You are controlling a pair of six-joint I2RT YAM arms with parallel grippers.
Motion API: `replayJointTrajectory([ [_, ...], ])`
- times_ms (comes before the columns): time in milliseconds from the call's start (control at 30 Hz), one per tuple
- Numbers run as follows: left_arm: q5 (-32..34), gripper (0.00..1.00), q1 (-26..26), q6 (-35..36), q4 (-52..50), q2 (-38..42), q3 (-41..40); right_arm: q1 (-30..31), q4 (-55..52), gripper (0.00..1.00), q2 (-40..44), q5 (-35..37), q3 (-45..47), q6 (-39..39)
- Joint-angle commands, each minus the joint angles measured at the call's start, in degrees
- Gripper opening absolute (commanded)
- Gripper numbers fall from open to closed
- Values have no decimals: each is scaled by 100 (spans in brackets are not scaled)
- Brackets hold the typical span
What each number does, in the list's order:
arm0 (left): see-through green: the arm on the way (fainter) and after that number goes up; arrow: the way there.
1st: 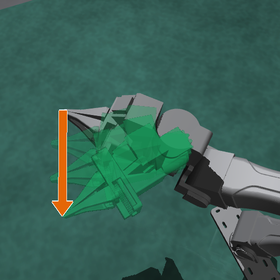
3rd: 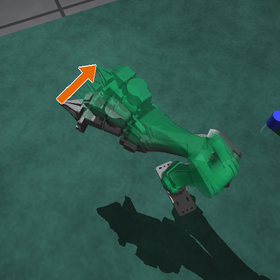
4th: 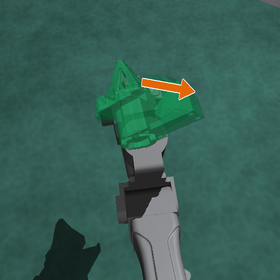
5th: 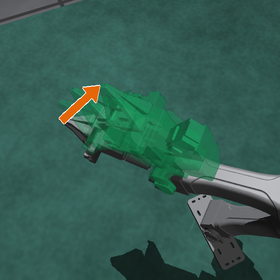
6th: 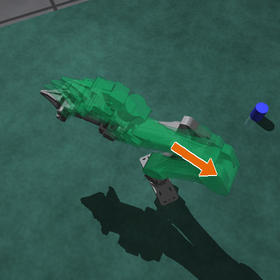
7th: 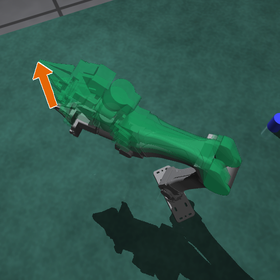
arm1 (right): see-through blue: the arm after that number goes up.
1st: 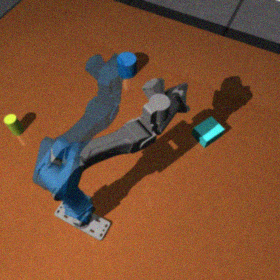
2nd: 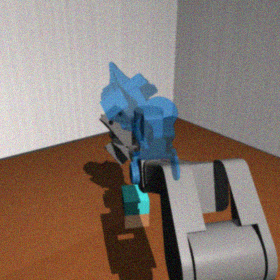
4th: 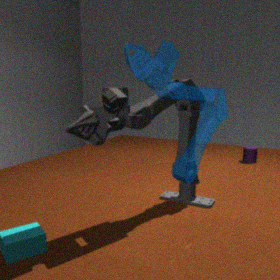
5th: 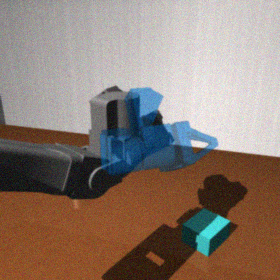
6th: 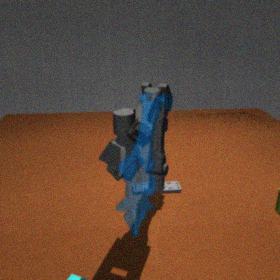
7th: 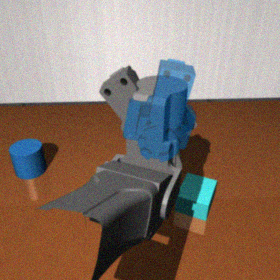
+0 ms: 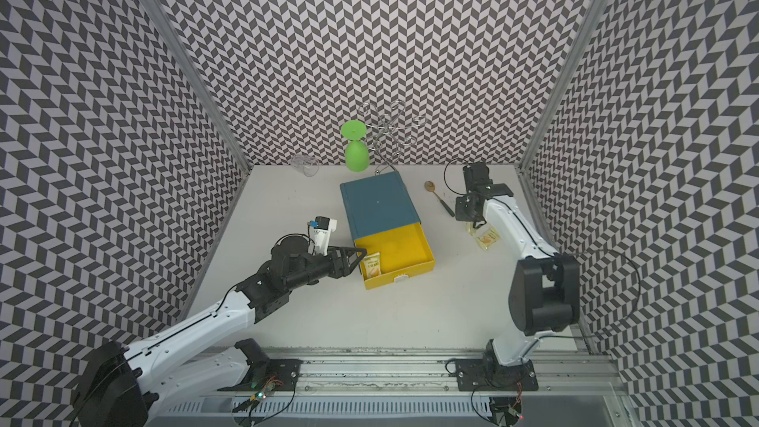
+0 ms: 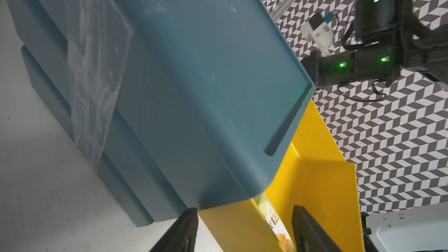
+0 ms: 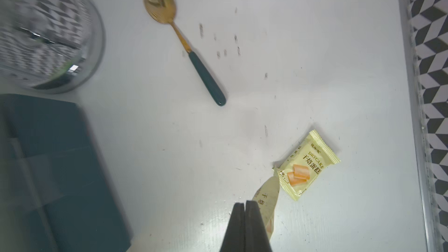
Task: Take the cookies out of the drawer
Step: Place the cookie at the center of the board.
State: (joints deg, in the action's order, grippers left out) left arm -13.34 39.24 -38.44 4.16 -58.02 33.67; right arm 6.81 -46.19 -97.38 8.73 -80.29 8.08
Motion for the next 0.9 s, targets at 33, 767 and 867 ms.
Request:
replayJointTrajectory([
  [33,111,67,-65,108,-255,125,27,-27,363,0,-454,598,-425,59],
  [767,-144,92,-139,353,-1001,622,1049,-33,1167,62,319,-1175,-161,386],
  [867,-153,92,-56,441,-1420,704,1525,-25,1541,63,1299,-2167,337,372],
])
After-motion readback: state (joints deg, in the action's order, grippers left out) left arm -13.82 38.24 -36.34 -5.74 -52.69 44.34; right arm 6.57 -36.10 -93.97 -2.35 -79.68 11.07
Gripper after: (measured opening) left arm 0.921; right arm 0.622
